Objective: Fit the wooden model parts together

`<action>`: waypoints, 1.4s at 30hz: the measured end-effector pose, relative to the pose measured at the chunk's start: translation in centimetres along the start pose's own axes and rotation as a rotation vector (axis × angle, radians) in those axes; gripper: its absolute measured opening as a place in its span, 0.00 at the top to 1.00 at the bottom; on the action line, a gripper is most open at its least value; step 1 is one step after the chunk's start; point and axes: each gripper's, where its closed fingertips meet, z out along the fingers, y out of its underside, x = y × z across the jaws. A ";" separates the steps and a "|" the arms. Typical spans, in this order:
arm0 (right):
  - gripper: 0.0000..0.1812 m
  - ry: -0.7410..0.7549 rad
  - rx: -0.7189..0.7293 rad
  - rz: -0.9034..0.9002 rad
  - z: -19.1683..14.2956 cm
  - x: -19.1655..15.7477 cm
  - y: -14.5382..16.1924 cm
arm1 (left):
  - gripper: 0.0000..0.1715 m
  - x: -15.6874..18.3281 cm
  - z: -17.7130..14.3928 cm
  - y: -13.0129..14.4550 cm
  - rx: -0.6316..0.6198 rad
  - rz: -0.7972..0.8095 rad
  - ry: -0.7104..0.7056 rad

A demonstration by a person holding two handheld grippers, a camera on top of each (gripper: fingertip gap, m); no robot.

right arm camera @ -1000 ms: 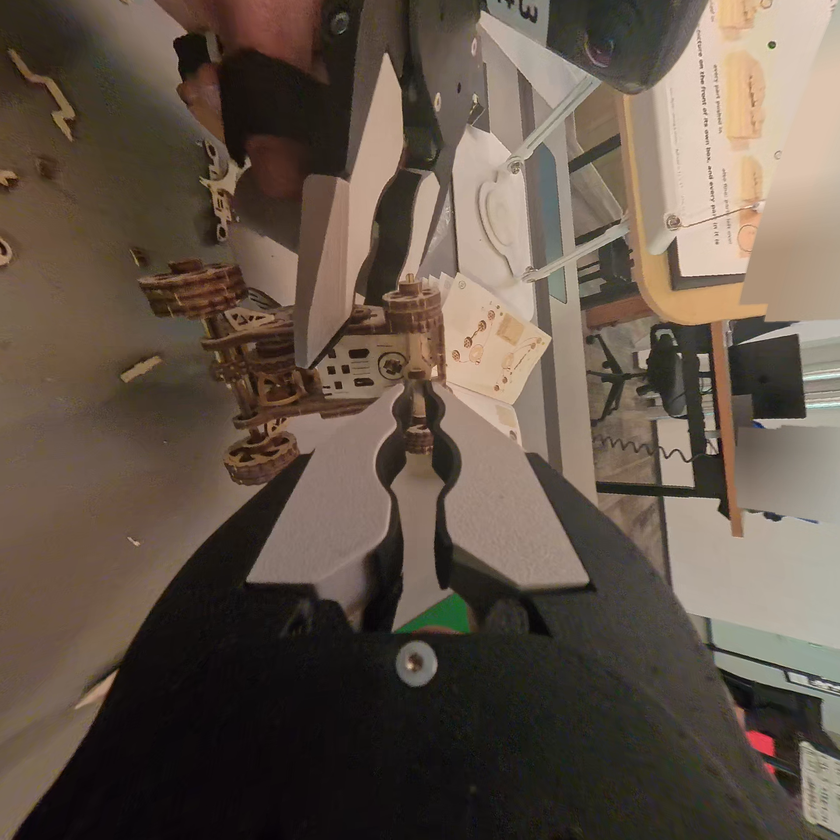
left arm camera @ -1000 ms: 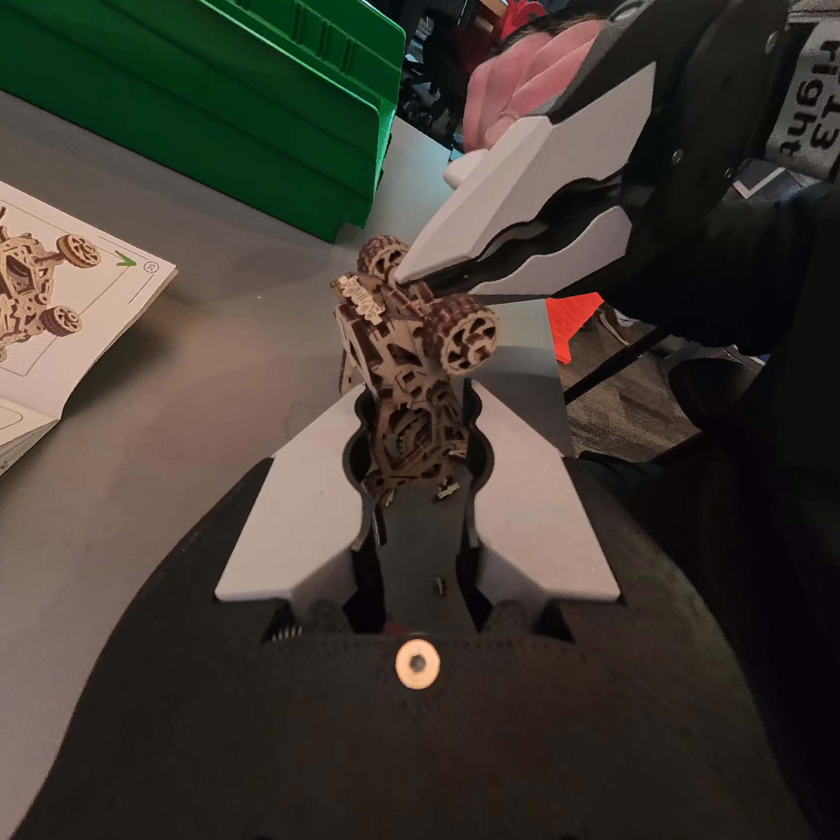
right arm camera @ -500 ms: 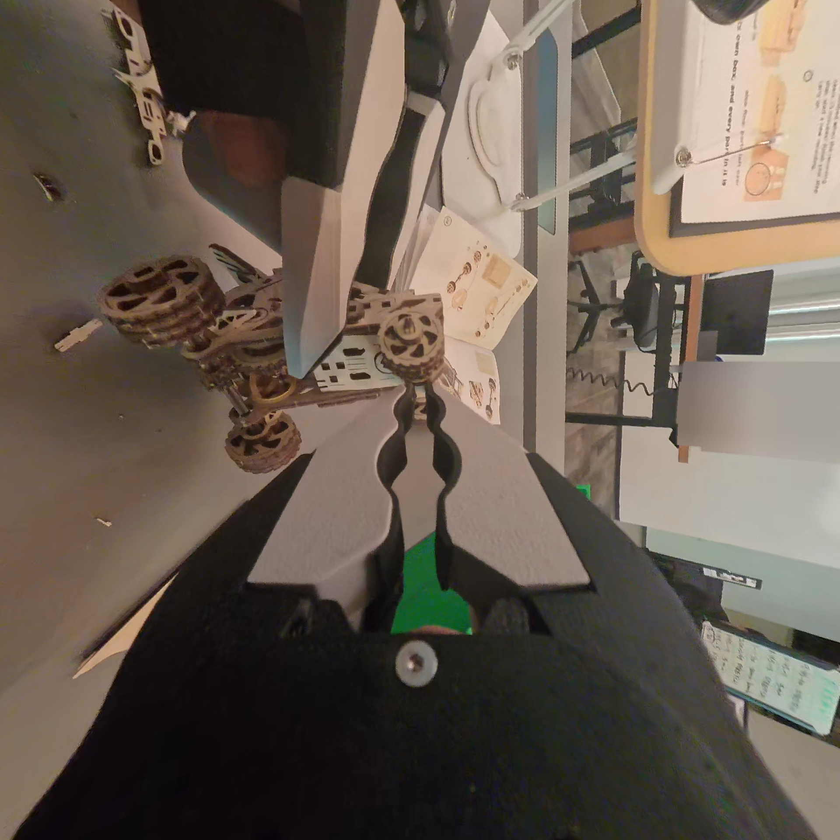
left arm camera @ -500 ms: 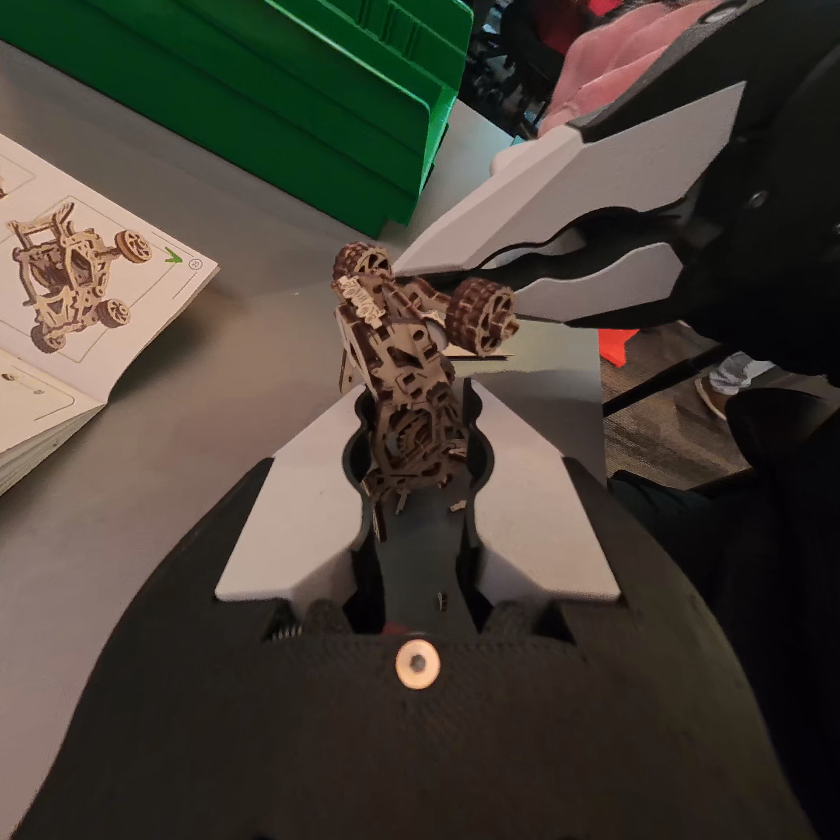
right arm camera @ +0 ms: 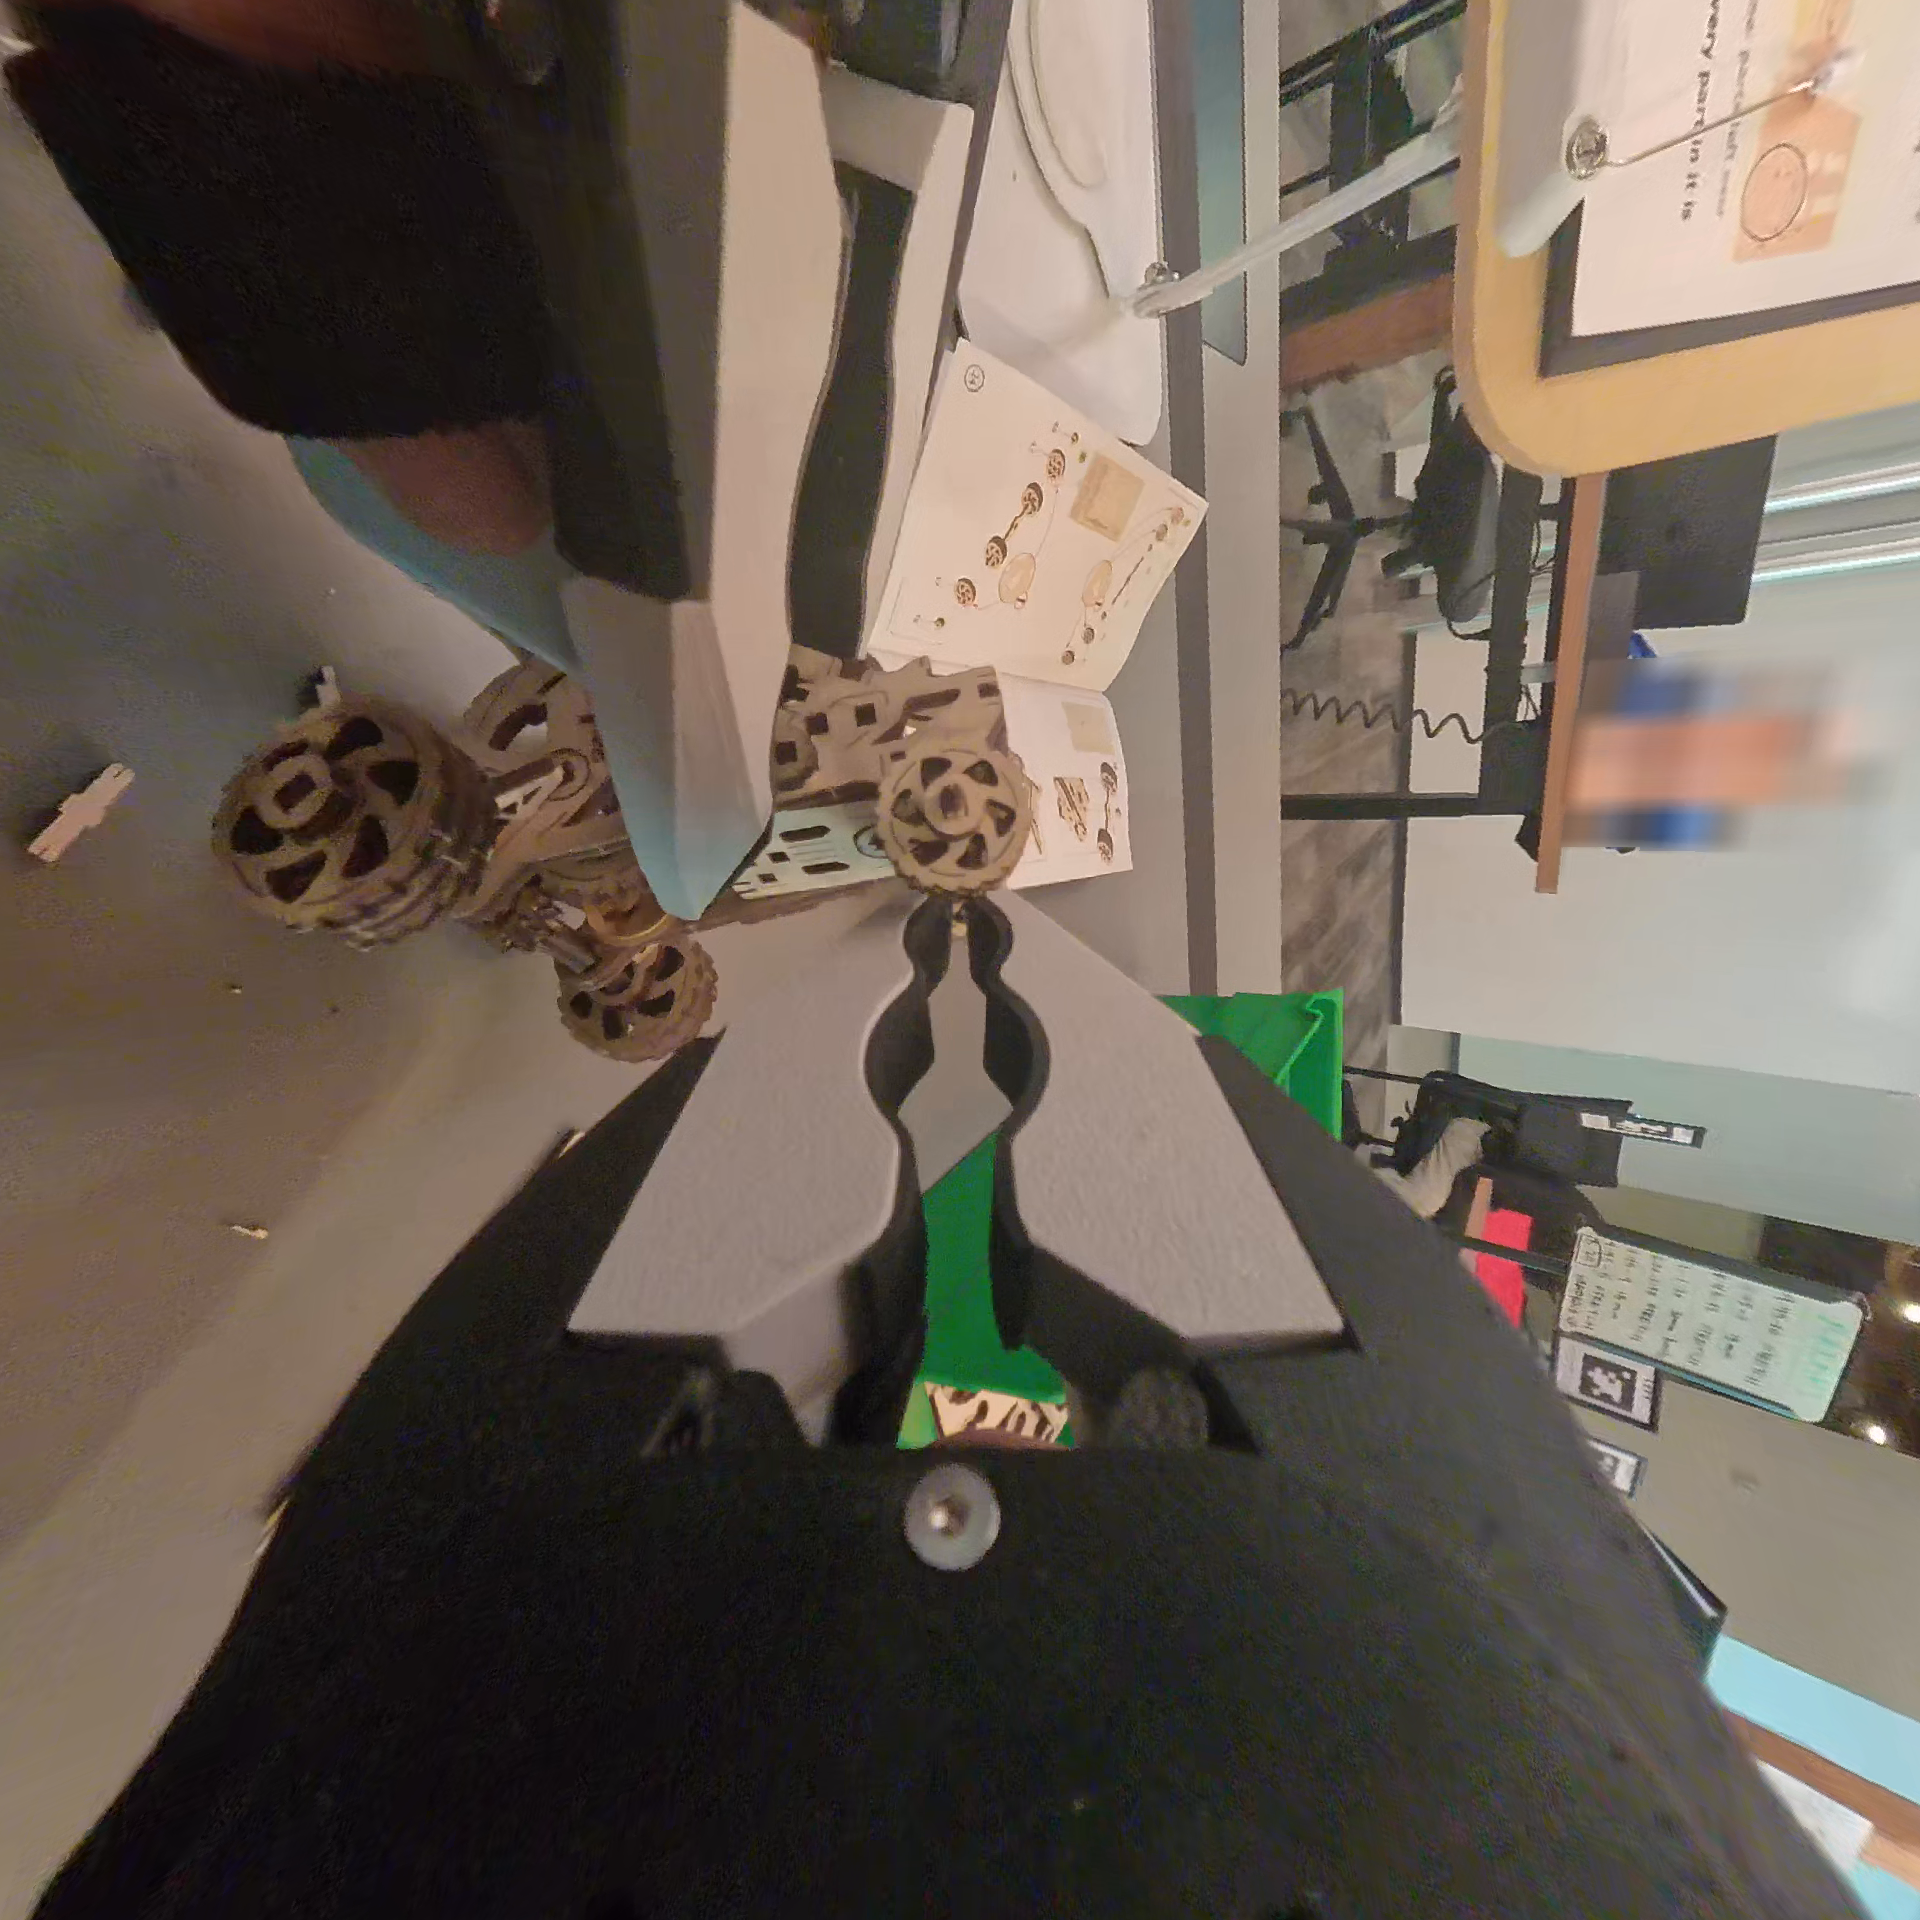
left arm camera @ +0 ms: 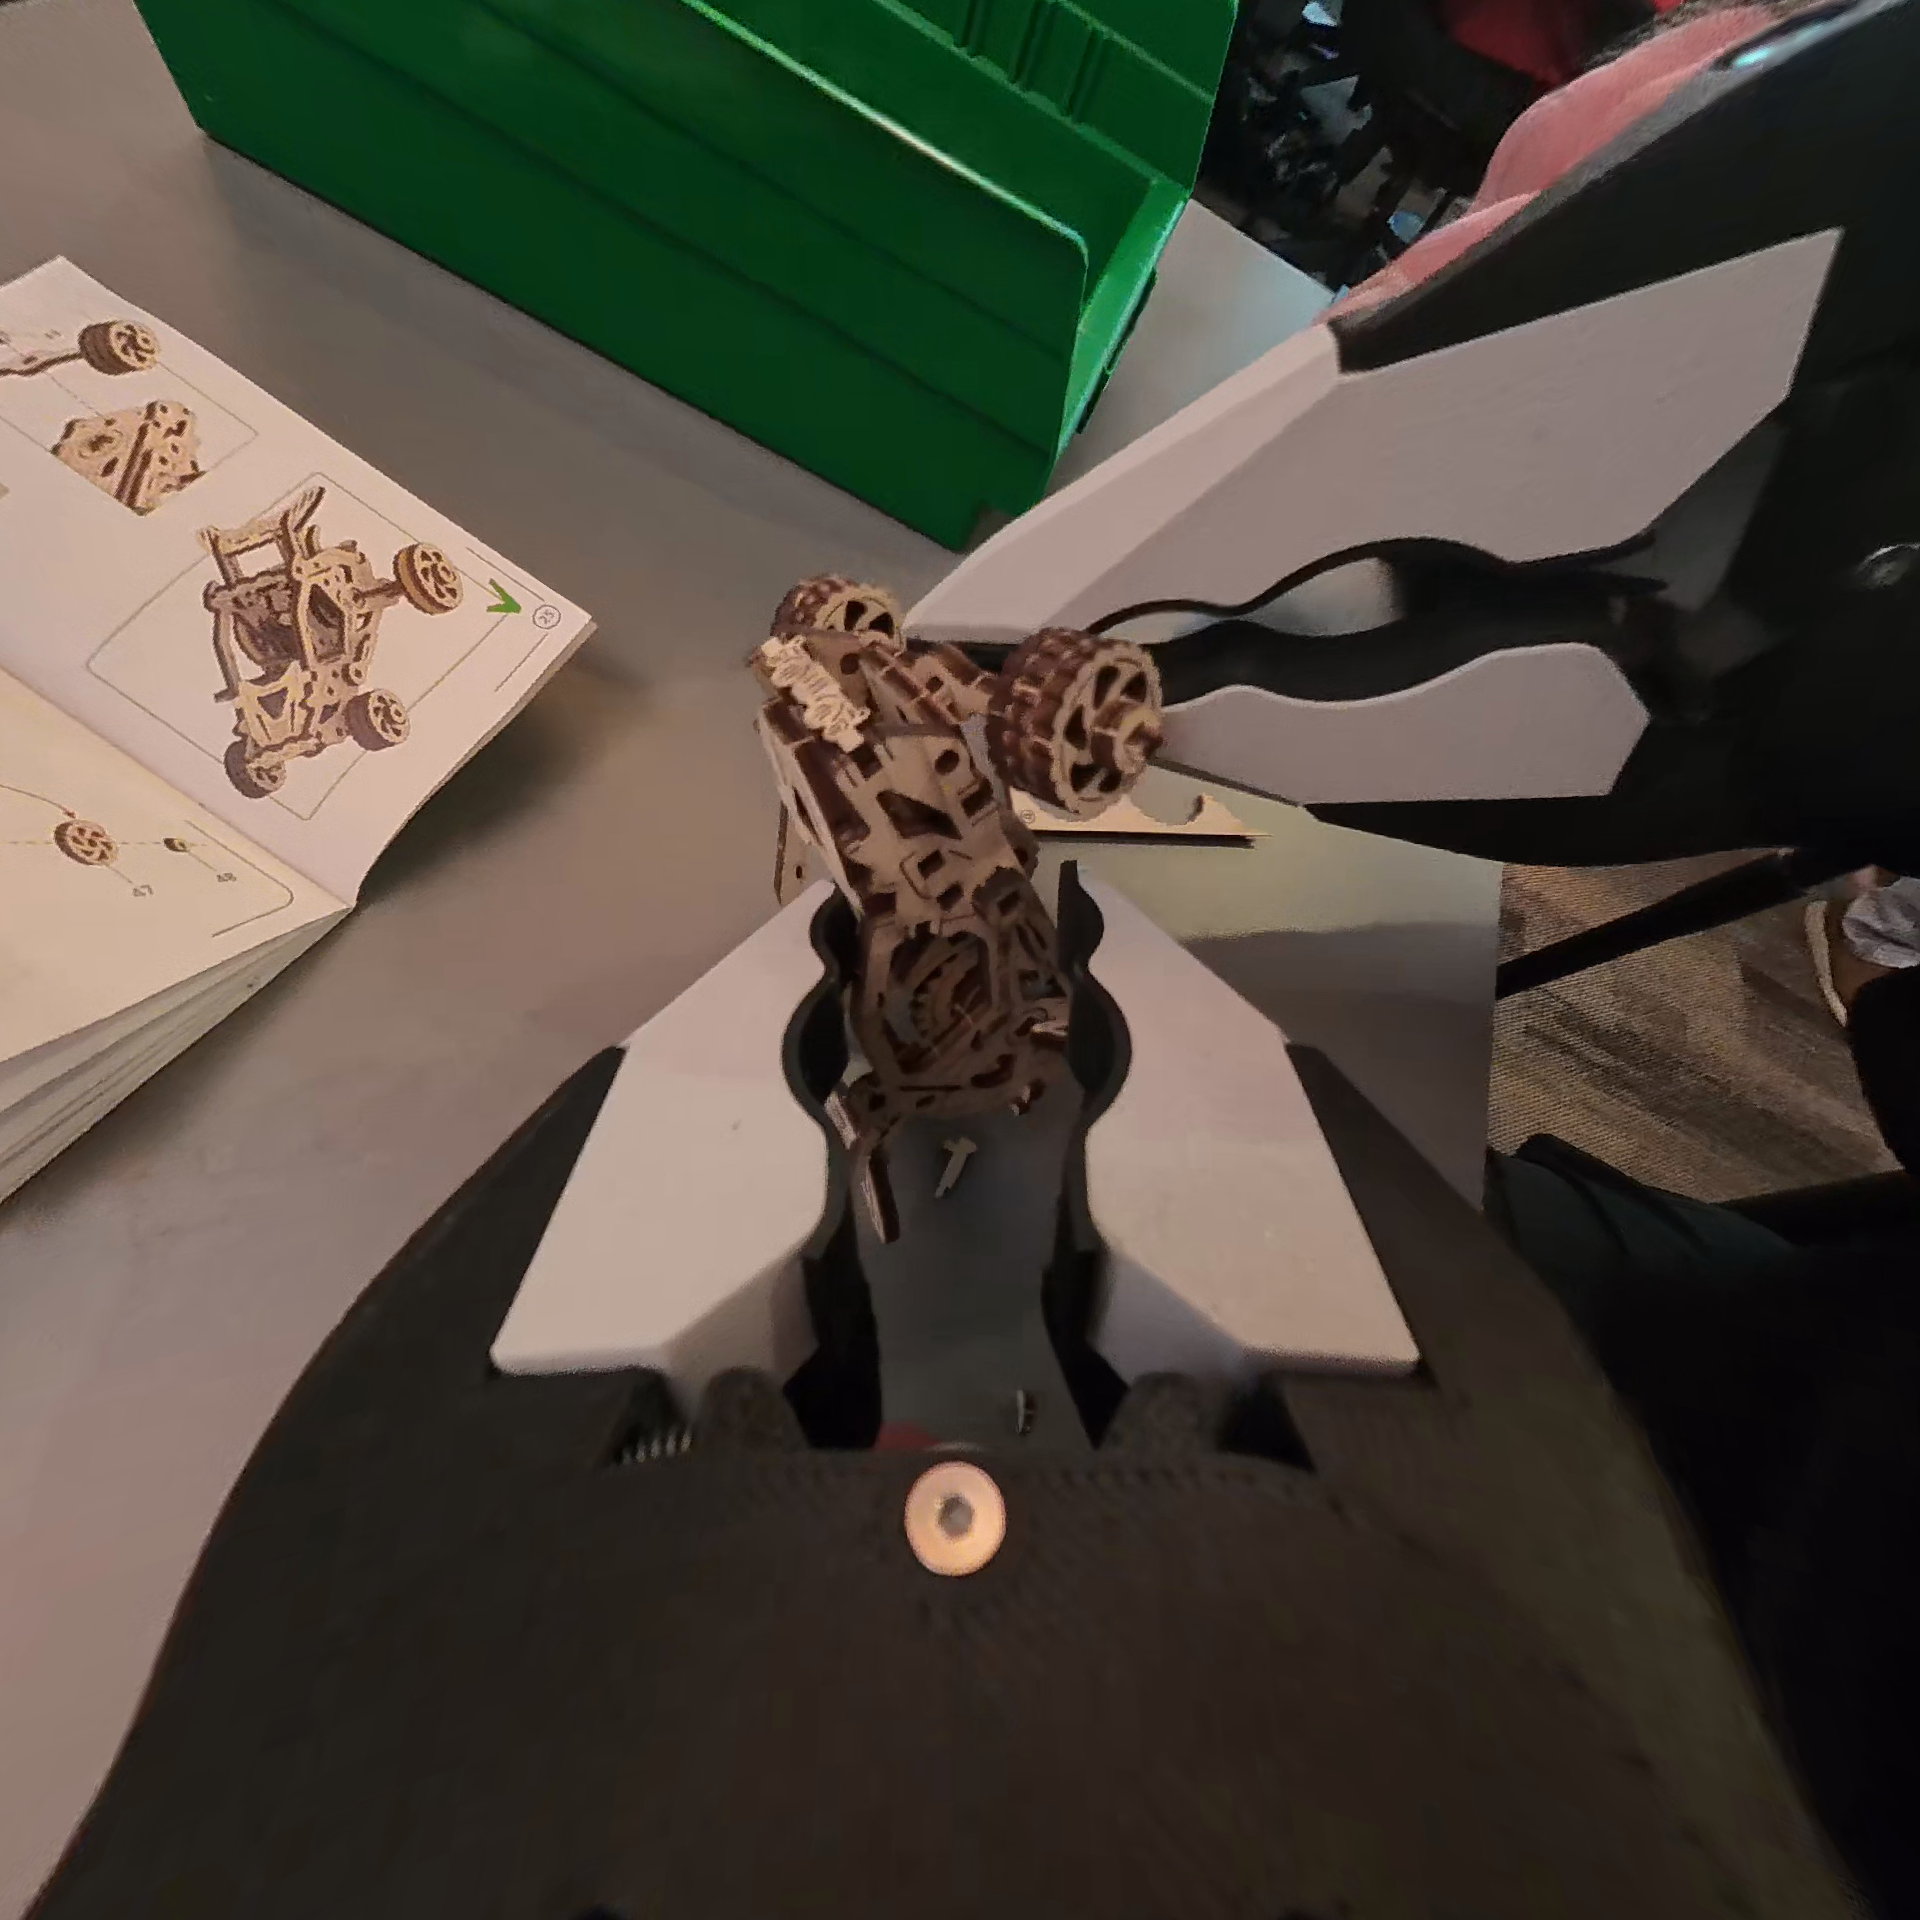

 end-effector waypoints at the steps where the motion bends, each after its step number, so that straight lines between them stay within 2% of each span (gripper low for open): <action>1: 1.00 -0.004 -0.013 0.000 0.1 0.0 0.1 | 0.79 -0.1 0.0 0.0 -0.001 0.004 -0.012; 6: 1.00 0.012 -0.103 0.008 0.6 -0.1 1.0 | 0.80 -0.4 -0.1 -0.4 0.003 0.021 -0.072; 14: 1.00 0.049 -0.039 0.080 0.6 0.1 0.3 | 0.80 -0.8 0.1 -0.1 0.008 0.045 -0.104; 22: 1.00 0.085 -0.063 0.057 0.8 -0.1 0.5 | 0.79 -1.1 0.3 0.1 -0.003 0.091 -0.182; 28: 1.00 0.082 -0.098 -0.039 1.0 0.4 0.7 | 0.79 -1.6 0.2 -0.1 -0.039 0.142 -0.235; 36: 1.00 0.086 -0.075 -0.143 1.7 0.7 0.1 | 0.79 -2.4 0.0 0.1 -0.072 0.148 -0.243; 42: 1.00 0.070 -0.056 -0.123 2.0 0.7 0.0 | 0.79 -2.7 -0.2 0.0 -0.039 0.124 -0.182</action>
